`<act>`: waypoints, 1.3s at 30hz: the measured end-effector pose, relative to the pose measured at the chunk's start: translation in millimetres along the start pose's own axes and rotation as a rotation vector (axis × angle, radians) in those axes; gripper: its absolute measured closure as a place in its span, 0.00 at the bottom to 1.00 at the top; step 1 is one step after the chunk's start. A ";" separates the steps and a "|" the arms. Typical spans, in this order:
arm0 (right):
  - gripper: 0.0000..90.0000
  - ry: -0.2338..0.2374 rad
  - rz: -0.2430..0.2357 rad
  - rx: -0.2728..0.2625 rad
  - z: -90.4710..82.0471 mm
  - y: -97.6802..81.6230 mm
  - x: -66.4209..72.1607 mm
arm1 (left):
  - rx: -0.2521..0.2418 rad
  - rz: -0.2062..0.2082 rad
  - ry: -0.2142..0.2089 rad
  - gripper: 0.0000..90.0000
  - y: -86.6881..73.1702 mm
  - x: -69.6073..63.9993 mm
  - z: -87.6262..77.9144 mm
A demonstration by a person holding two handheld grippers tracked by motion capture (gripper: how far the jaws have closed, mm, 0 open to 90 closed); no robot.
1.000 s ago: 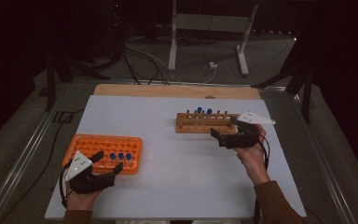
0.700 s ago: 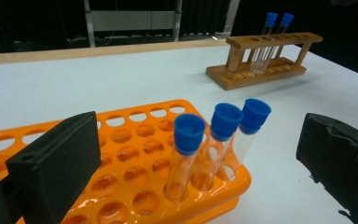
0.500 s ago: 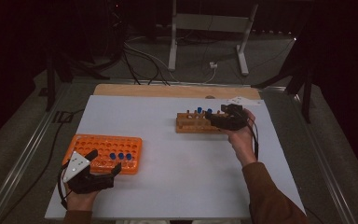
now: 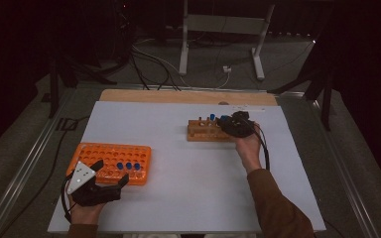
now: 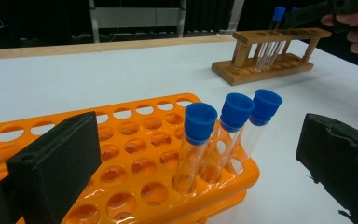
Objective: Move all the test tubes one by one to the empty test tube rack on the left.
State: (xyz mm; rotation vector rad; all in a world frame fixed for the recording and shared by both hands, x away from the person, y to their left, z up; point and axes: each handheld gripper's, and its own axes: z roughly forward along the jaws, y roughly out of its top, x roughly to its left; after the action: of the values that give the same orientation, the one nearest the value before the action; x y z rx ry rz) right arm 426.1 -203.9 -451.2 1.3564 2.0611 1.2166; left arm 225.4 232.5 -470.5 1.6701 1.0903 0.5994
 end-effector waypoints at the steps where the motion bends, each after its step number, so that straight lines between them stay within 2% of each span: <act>1: 0.73 0.001 -0.003 0.003 1.3 -0.6 0.8 | 0.000 0.001 0.000 0.01 0.0 0.0 0.1; 5: 0.82 -0.005 -0.018 0.007 4.9 -2.3 4.2 | 0.003 0.004 0.001 0.01 -0.2 0.0 -0.1; 9: 0.84 -0.021 -0.040 0.005 6.8 -2.5 8.7 | 0.003 0.004 0.002 0.01 -0.3 0.2 -0.2; 12: 0.84 -0.021 -0.038 -0.006 5.3 -1.6 9.8 | 0.003 0.005 0.002 0.01 -0.3 0.1 -0.4; 22: 0.84 -0.026 -0.051 -0.073 -17.2 7.9 8.7 | 0.001 0.011 0.004 0.01 0.4 0.0 -0.6; 29: 0.84 -0.011 -0.027 -0.094 -28.8 15.5 3.1 | -0.012 0.020 0.009 0.01 2.2 -2.1 -2.0; 33: 0.84 -0.008 -0.035 -0.109 -35.3 18.5 3.7 | -0.021 0.028 0.020 0.01 5.5 -3.2 -4.0; 39: 0.85 0.011 -0.047 -0.127 -46.3 23.4 2.7 | -0.029 0.035 0.011 0.01 14.9 -7.2 -5.8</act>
State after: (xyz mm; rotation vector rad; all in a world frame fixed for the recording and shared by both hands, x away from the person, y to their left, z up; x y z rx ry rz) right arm 404.9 -218.7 -406.2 1.2396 1.9752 1.3132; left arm 223.0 227.7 -453.8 1.6658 1.0569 0.6446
